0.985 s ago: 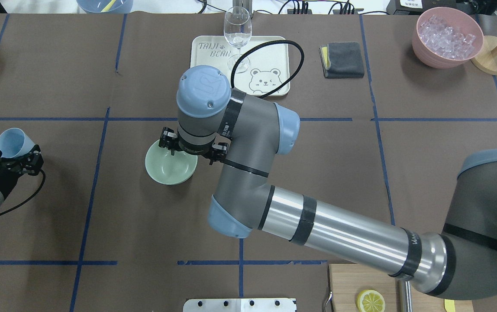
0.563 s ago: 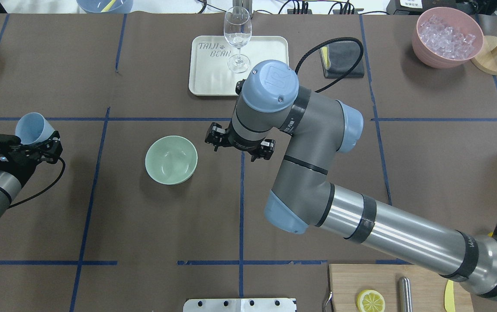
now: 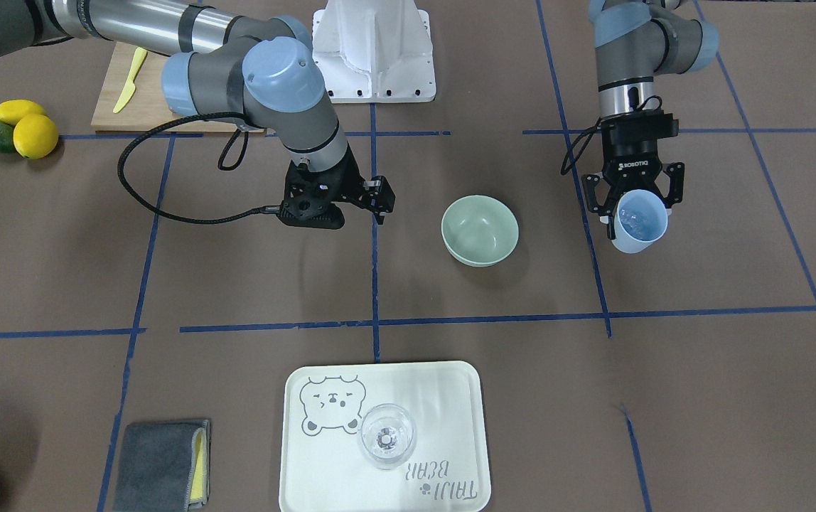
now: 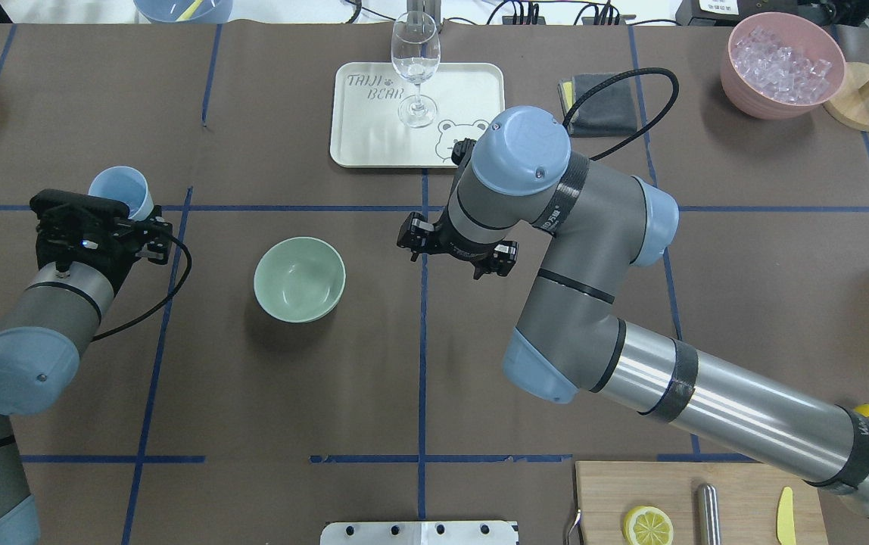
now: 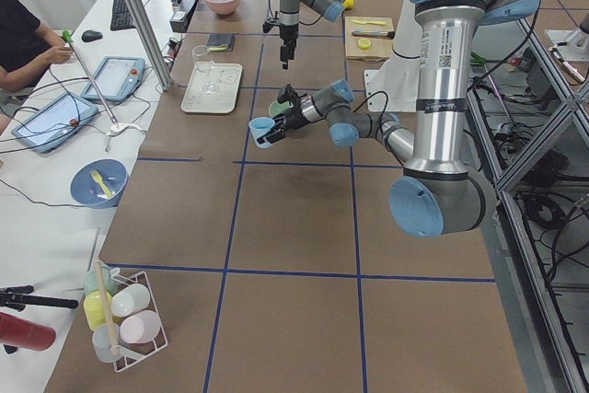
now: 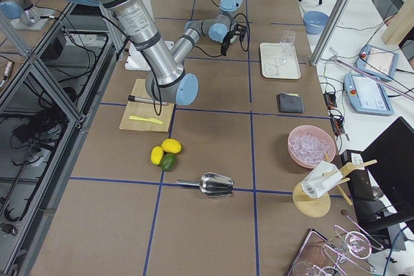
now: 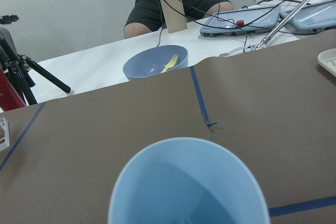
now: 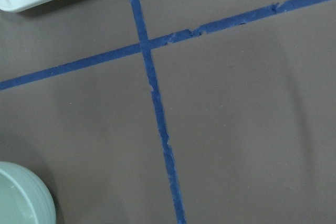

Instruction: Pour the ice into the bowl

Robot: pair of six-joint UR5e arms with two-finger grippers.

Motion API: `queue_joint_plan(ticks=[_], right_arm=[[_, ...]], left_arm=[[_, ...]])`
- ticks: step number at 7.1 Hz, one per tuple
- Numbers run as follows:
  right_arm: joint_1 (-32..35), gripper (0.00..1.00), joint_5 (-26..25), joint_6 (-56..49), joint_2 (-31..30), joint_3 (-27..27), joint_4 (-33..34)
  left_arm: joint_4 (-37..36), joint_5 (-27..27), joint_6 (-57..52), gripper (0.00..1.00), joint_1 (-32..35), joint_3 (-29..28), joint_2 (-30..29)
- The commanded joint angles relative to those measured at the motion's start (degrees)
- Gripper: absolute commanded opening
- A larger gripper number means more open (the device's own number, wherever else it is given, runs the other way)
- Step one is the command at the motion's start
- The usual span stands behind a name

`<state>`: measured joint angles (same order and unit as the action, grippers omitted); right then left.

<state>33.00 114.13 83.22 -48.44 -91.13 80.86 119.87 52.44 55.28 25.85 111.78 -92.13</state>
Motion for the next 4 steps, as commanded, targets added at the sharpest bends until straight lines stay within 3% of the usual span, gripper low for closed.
queue_joint_plan(ticks=[1, 3, 4], right_arm=[[1.27, 1.00, 1.35, -0.96, -0.95, -0.45, -0.26], [1.89, 1.00, 1.89, -2.45, -6.38, -6.41, -0.26], [1.98, 1.00, 1.80, -2.54, -6.49, -6.43, -0.26]], left_arm=[[-2.36, 4.16, -3.59, 0.00, -0.62, 0.37, -2.53], [-4.11, 4.07, -5.77, 0.00, -2.64, 0.19, -4.01], [-4.91, 3.99, -7.27, 0.00, -3.51, 0.19, -5.16]])
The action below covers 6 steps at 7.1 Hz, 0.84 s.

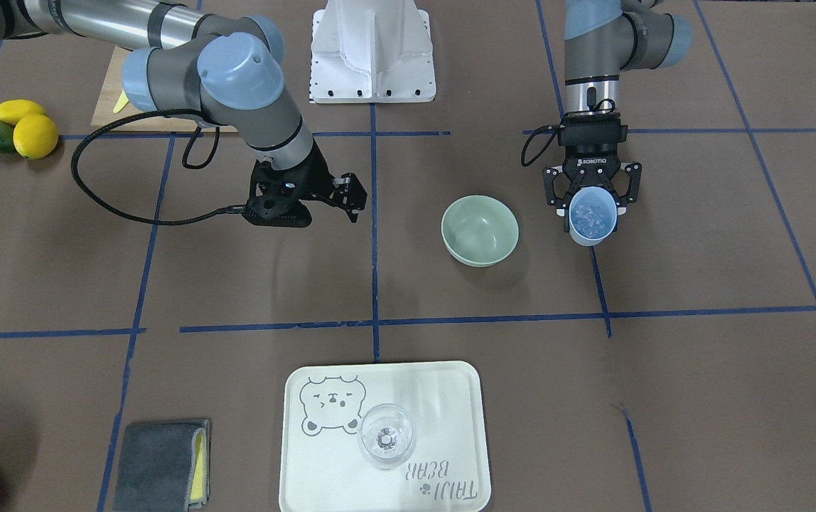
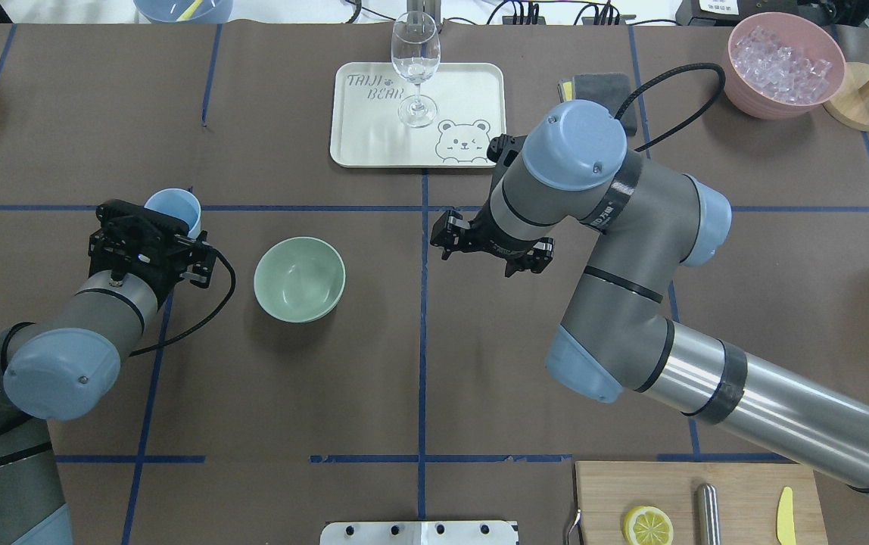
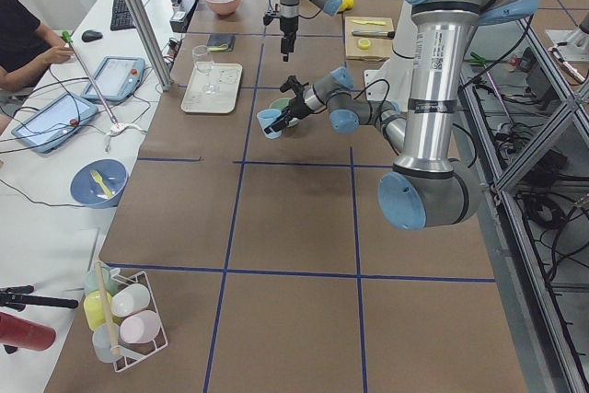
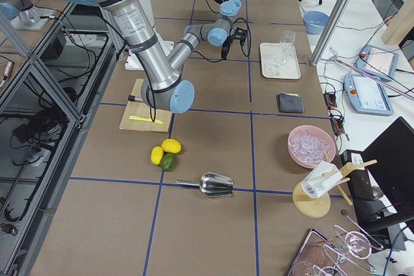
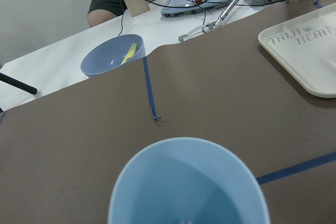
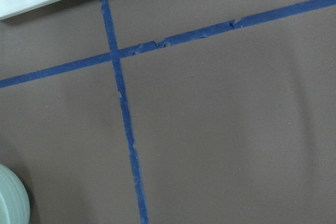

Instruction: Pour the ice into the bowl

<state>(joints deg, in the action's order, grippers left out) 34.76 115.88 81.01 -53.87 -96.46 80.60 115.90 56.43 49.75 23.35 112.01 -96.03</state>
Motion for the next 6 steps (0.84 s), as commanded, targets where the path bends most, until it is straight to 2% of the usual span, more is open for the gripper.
queue_joint_plan(ticks=[1, 2, 3, 5, 6], right_arm=[[0.40, 1.00, 0.13, -0.32, -1.06, -1.10, 0.00], [0.40, 1.00, 0.14, -0.32, -1.06, -1.10, 0.00], [0.40, 1.00, 0.05, -0.32, -1.06, -1.10, 0.00], [0.40, 1.00, 0.05, -0.32, -0.97, -1.10, -0.09], [0.40, 1.00, 0.13, -0.32, -0.97, -1.10, -0.18]], left_arm=[[-2.68, -1.31, -4.98, 0.00, -1.89, -0.21, -2.31], [-6.26, -10.11, -10.67, 0.00, -3.55, -0.12, -2.49], [-11.08, -15.85, -15.60, 0.00, -4.09, 0.31, -2.58], [-18.74, -16.00, -25.44, 0.00, -4.88, 0.14, -7.74], [-24.78, -16.17, -29.24, 0.00, -6.19, -0.12, -11.51]])
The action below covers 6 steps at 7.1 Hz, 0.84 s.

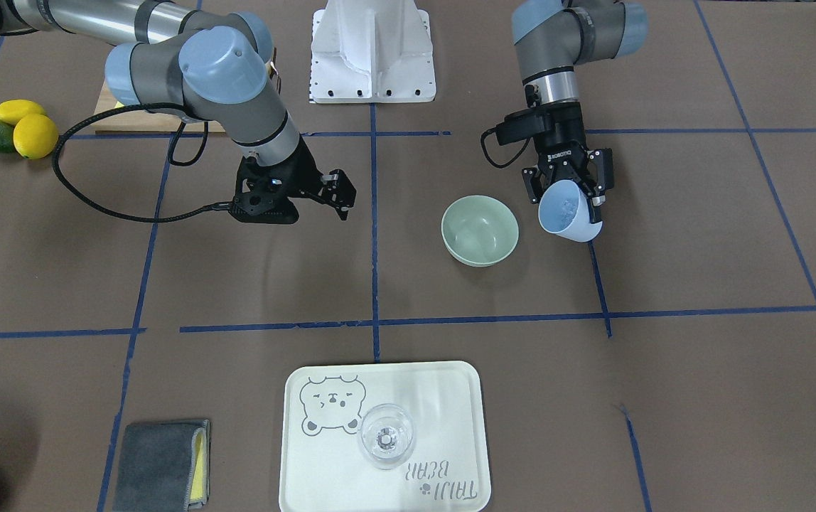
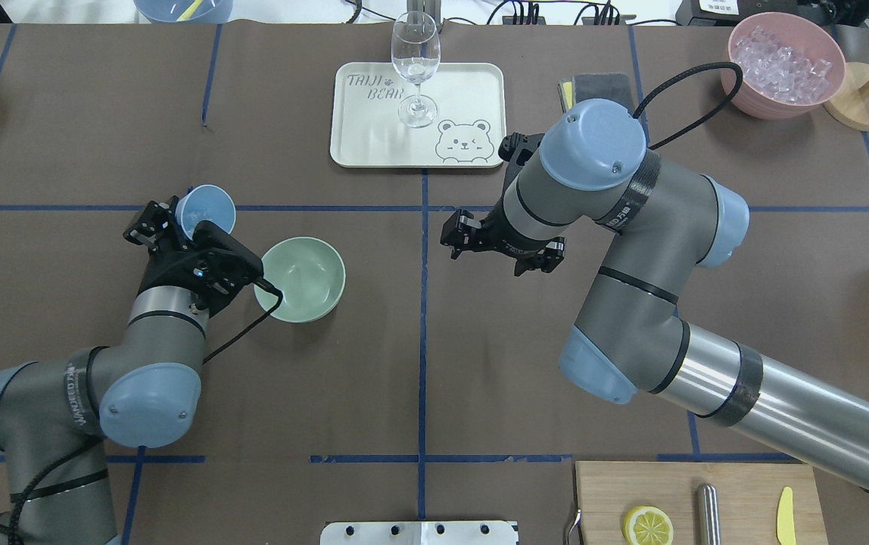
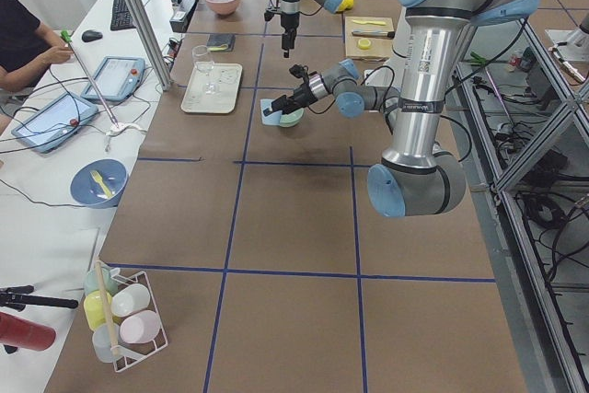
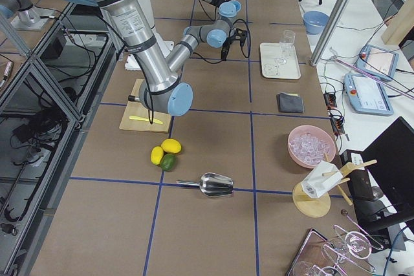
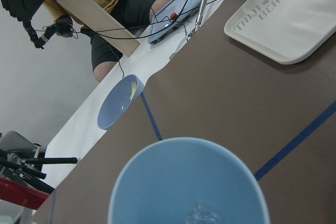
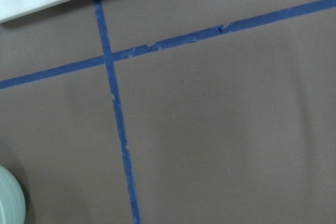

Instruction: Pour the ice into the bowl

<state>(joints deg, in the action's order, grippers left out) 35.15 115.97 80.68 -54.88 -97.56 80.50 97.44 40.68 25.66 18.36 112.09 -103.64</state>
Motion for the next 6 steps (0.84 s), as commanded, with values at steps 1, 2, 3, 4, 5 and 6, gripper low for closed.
queue_joint_plan(ticks=[1, 2, 3, 4, 5, 6], right_arm=[[0.18, 1.00, 0.05, 0.00, -0.05, 0.00, -0.08], [0.44, 1.00, 0.05, 0.00, 0.03, 0.00, -0.08], [0.62, 1.00, 0.05, -0.09, 0.04, 0.00, -0.08], [0.71, 1.00, 0.05, -0.35, 0.04, 0.00, -0.08], [0.79, 1.00, 0.05, -0.35, 0.12, 0.00, -0.08], [0.88, 1.00, 0.05, -0.35, 0.21, -0.09, -0.08]], left_arm=[[-14.65, -0.43, -9.01, 0.00, -2.09, -0.03, -7.68], [-21.35, -0.43, -12.27, 0.00, -2.80, -0.12, -10.07], [-24.20, -0.52, -13.52, 0.00, -3.24, -0.47, -10.09], [-25.45, -0.60, -17.10, 0.00, -3.25, -0.47, -10.01], [-25.55, -0.78, -18.44, 0.00, -3.42, -0.99, -9.74], [-26.59, -3.65, -21.32, 0.00, -3.51, -2.56, -9.91]])
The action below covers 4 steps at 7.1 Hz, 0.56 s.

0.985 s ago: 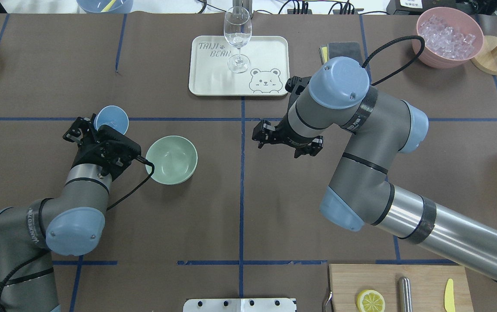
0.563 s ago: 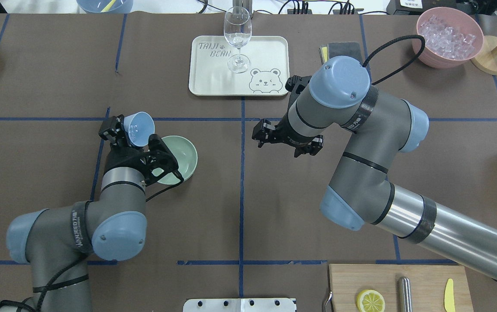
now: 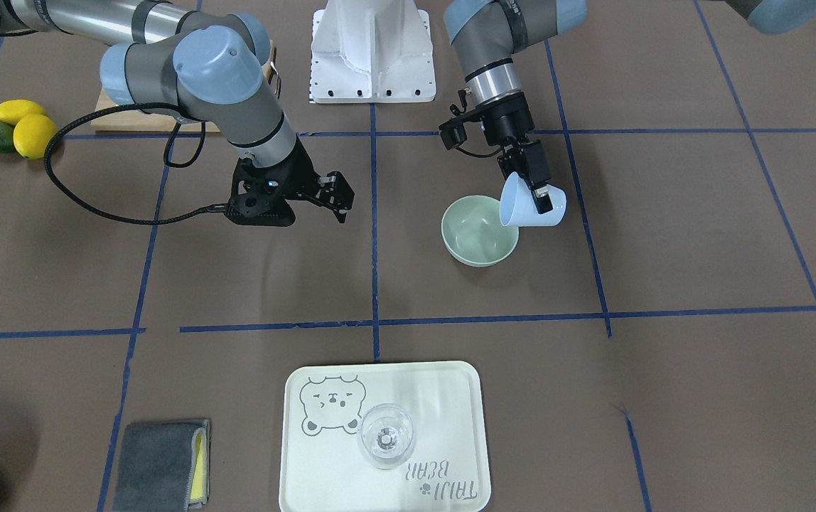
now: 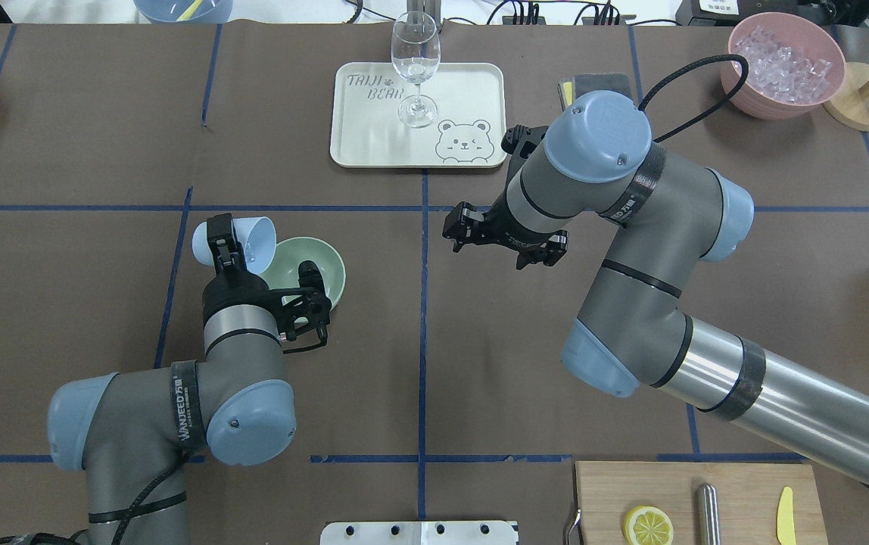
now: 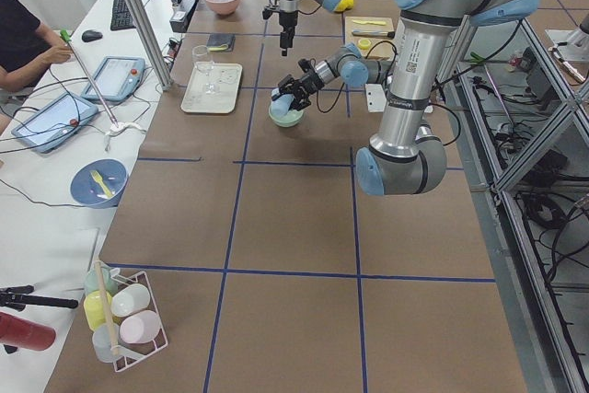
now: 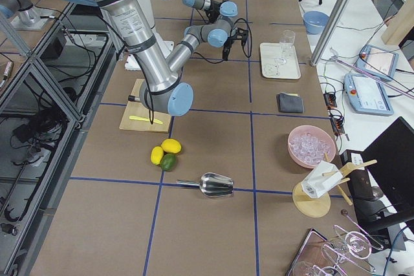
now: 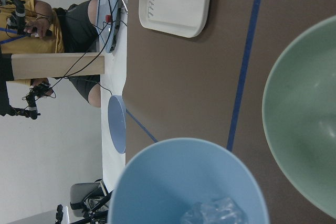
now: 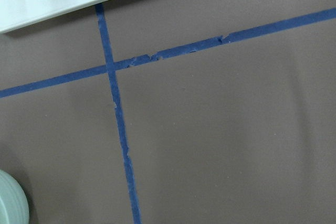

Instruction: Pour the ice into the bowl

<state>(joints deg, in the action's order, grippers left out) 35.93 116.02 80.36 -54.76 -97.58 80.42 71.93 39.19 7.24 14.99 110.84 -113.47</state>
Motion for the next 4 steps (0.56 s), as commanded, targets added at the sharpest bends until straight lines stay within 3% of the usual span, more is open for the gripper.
queue_joint_plan(ticks=[1, 2, 4], right_arm=[[0.11, 1.00, 0.00, -0.03, 0.09, -0.06, 0.00], [0.11, 1.00, 0.00, -0.03, 0.09, -0.15, 0.00], [0.11, 1.00, 0.00, -0.03, 0.26, -0.24, 0.00]], left_arm=[[-3.26, -2.97, -4.33, 0.00, -0.22, -1.51, 0.09], [-9.03, -5.24, -6.69, 0.00, -0.83, -1.59, -0.34], [-10.23, -6.75, -6.98, 0.00, -1.28, -2.73, -0.25]])
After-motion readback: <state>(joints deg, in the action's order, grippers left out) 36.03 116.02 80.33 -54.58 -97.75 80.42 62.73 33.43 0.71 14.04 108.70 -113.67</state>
